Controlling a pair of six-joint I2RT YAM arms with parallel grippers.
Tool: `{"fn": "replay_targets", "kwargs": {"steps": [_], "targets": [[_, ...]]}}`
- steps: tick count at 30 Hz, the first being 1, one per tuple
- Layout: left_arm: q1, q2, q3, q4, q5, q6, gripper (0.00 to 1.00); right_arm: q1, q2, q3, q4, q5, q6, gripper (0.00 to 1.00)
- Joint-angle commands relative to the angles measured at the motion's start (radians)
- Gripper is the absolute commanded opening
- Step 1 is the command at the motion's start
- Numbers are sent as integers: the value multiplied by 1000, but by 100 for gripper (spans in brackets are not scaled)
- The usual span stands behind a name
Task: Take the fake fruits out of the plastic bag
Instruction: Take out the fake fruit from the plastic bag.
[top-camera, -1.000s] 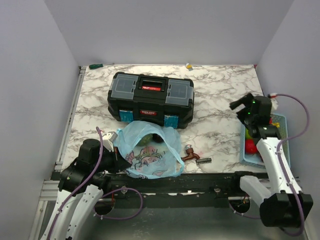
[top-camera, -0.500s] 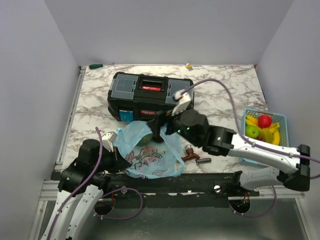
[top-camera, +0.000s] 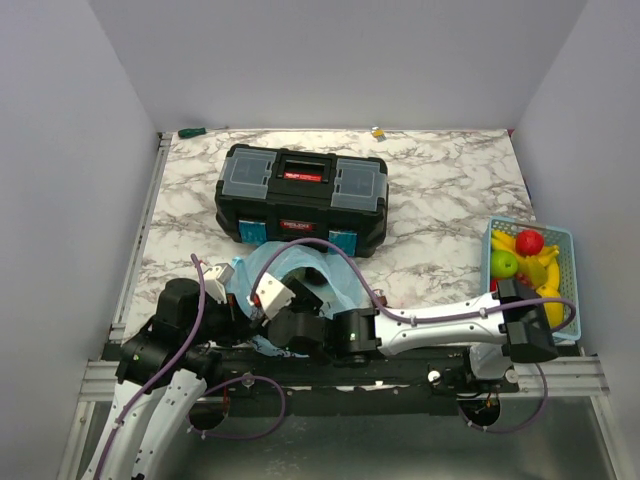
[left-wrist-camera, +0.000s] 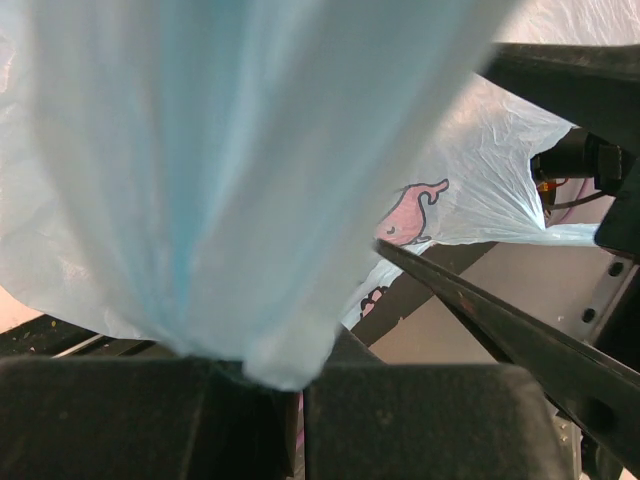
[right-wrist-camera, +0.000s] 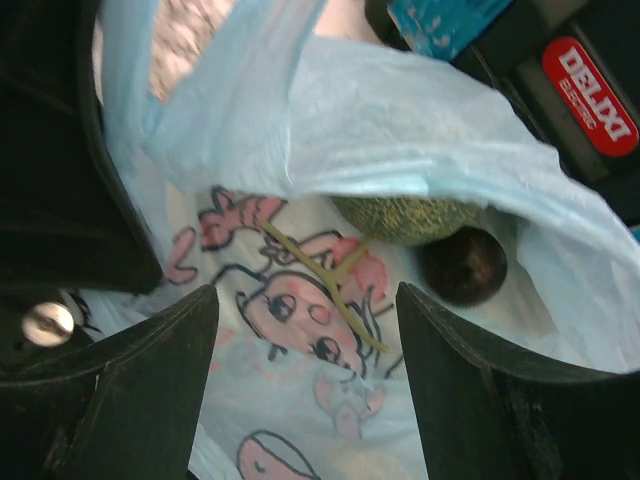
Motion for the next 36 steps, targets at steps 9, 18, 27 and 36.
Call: {"fn": "replay_targets", "kwargs": {"steps": [9, 18, 27, 36], "targets": [[-3, 7, -1, 5, -10, -1, 0, 10, 173, -26, -132, 280, 33, 69], [-3, -15, -4, -6, -16, -12, 0, -60, 220, -67, -195, 227, 224, 69], [-3, 2, -4, -5, -13, -7, 0, -101, 272, -69, -205, 193, 175, 71], [-3, 1, -3, -1, -17, -10, 0, -159, 297, -100, -173, 100, 110, 72]]}}
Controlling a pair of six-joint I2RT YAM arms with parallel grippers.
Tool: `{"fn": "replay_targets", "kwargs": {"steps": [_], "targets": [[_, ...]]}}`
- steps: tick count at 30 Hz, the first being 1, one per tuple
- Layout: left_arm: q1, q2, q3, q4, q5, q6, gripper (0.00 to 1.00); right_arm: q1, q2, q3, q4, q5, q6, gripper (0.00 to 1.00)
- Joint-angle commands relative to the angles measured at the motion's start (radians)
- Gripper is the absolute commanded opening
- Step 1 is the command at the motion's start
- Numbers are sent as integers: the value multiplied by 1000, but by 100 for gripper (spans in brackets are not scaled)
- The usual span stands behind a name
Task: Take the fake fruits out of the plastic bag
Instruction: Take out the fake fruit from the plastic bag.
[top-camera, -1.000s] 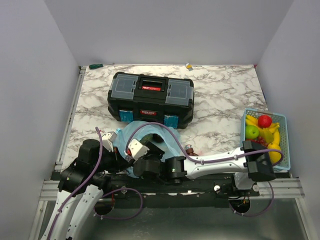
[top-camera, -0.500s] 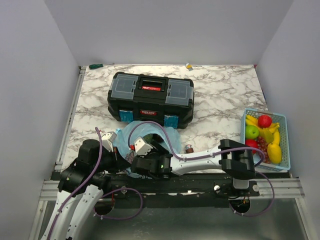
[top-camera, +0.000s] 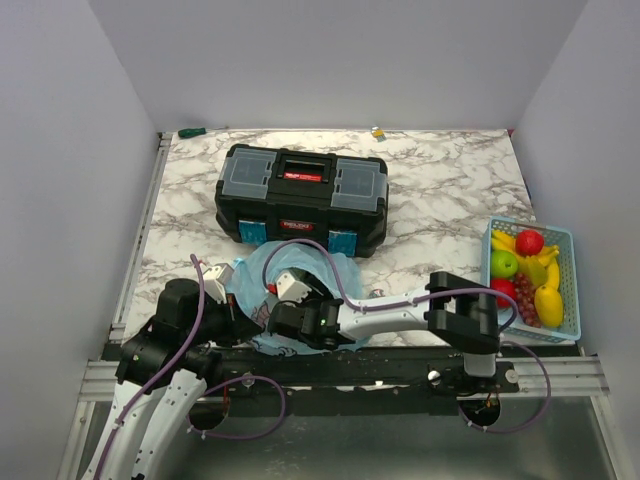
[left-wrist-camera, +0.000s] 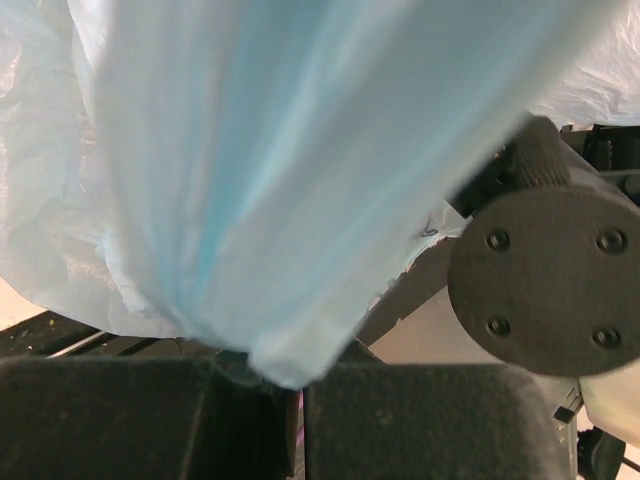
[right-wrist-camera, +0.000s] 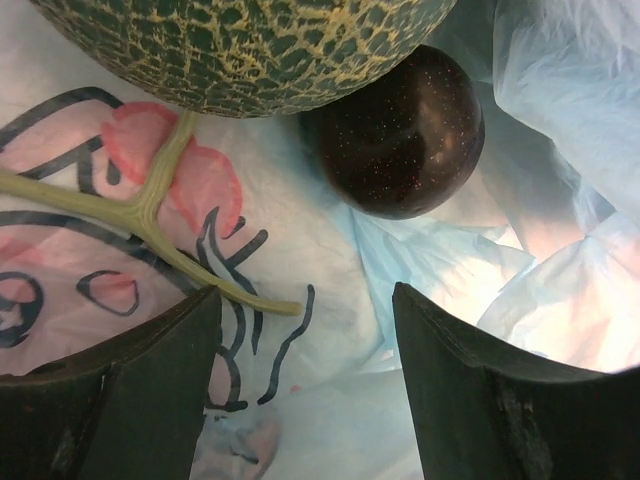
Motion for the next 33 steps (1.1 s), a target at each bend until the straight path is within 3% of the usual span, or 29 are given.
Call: {"fn": "replay_targets", "kwargs": {"steps": [1, 8, 18, 25, 33], "targets": [[-3, 3, -3, 1, -14, -2, 0, -19, 40, -7, 6, -54, -51, 72], [-2, 3, -3, -4, -15, -1, 0, -22, 69, 43, -55, -111, -62, 70], [-2, 21, -3, 4, 4, 10, 0, -22, -113, -41, 237, -156, 113, 70], [-2, 51, 7, -60, 61, 49, 0, -22, -61, -22, 293, -174, 150, 70], [-8, 82, -9, -48, 109, 65, 0, -25, -40, -115, 406, -211, 175, 69]]}}
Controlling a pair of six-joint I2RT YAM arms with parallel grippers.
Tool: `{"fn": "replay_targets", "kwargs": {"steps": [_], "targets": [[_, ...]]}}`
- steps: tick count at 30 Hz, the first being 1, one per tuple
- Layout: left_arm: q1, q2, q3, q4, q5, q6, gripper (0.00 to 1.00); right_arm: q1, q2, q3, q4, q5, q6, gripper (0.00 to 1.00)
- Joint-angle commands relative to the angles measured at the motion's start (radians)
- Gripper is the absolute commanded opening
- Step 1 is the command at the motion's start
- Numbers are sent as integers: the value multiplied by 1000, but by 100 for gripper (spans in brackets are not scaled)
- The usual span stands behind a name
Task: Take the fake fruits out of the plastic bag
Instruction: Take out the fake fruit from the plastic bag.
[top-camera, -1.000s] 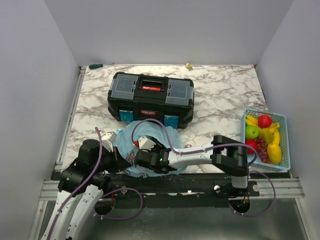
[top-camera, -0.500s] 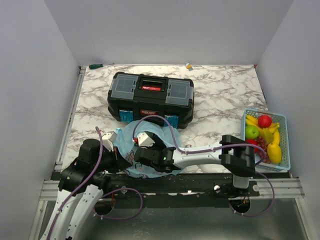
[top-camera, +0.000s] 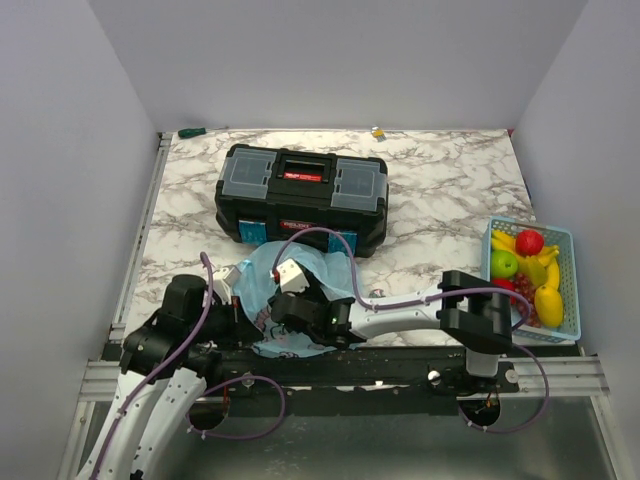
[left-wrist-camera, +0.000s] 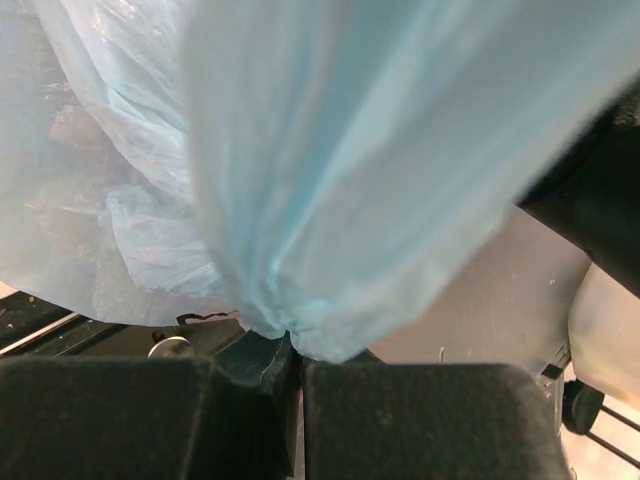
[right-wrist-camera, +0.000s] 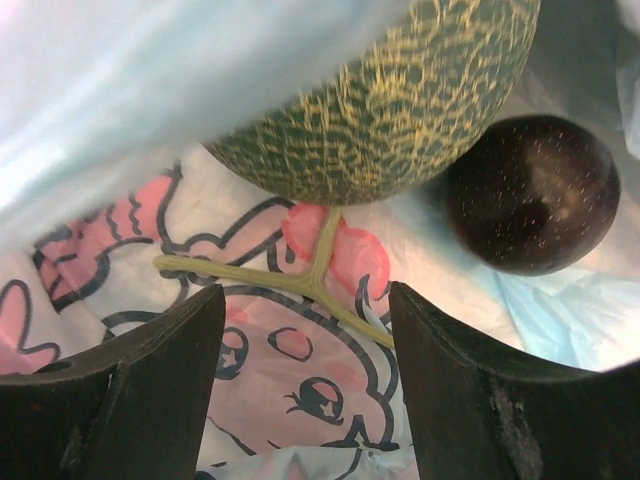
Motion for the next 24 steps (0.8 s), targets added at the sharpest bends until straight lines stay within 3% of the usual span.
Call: {"fn": "replay_targets", "kwargs": {"steps": [1, 9, 15, 24], "targets": [[-11, 29, -8, -9, 53, 29, 0, -3, 35, -46, 71, -22, 44, 68], [-45, 55, -12, 5, 26, 13, 0, -11, -5, -108, 38, -12, 52, 68], [-70, 98, -28, 47, 24, 4, 0, -10, 8, -63, -64, -120, -140, 69], [-76, 98, -32, 53, 32, 5, 0, -10, 21, 77, -312, -104, -322, 73]]}}
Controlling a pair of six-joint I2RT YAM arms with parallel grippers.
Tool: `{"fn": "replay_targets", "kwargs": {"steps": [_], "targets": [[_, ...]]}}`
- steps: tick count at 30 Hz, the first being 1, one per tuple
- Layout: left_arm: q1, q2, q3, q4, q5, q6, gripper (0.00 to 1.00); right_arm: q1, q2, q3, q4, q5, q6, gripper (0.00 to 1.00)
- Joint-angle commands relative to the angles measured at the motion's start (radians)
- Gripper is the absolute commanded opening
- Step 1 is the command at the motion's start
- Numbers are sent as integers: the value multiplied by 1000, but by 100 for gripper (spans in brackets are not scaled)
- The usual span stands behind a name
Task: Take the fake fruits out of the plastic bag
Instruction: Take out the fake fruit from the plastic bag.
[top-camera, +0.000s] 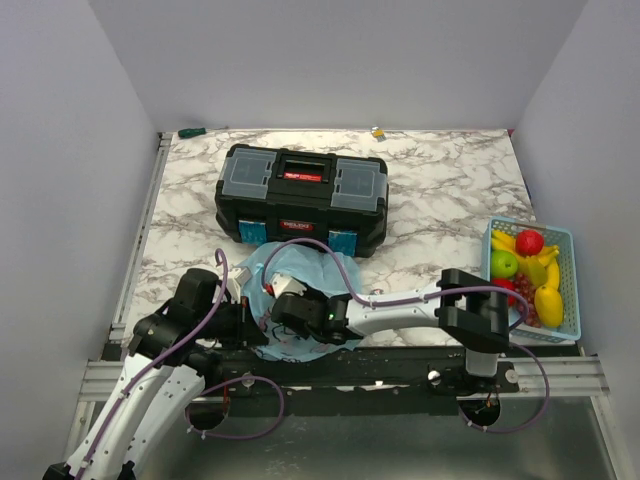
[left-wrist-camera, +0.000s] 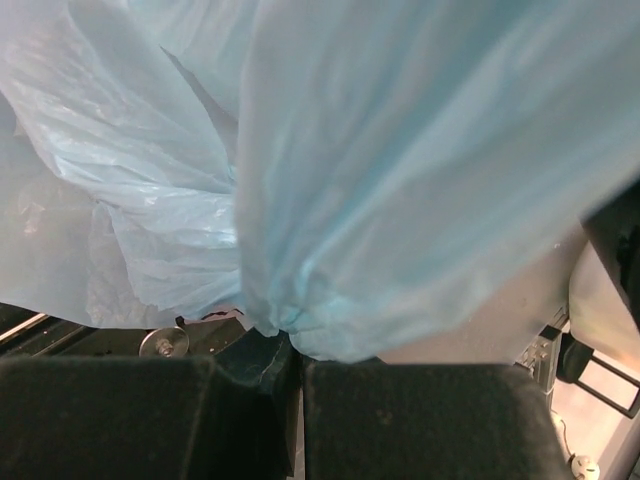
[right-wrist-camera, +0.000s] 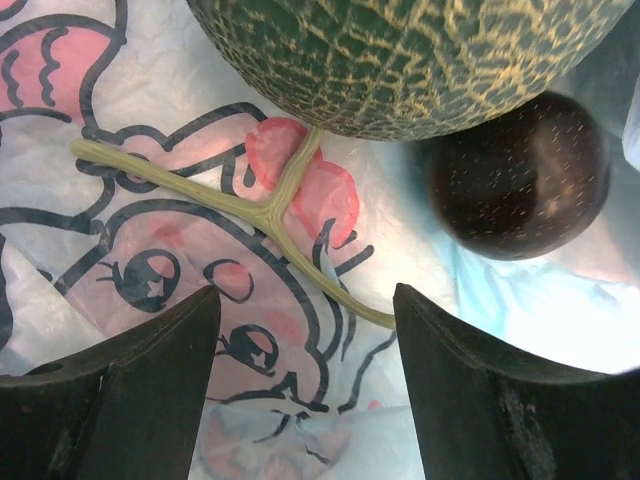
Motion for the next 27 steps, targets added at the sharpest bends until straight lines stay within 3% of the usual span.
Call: {"fn": "replay_targets", "kwargs": {"steps": [1, 10, 14, 21, 27], "targets": [[-5, -8, -10, 26, 15, 2, 0, 1, 13, 86, -170, -27, -128, 73], [-5, 6, -13, 29, 31, 9, 0, 1, 85, 129, -208, -3, -230, 73], [-5, -1, -15, 32, 29, 6, 0, 1, 121, 153, -213, 85, -262, 73], [-5, -3, -16, 34, 32, 5, 0, 0, 148, 178, -230, 213, -267, 59], [-5, 5, -17, 39, 40, 9, 0, 3, 136, 178, -237, 159, -322, 55]]}}
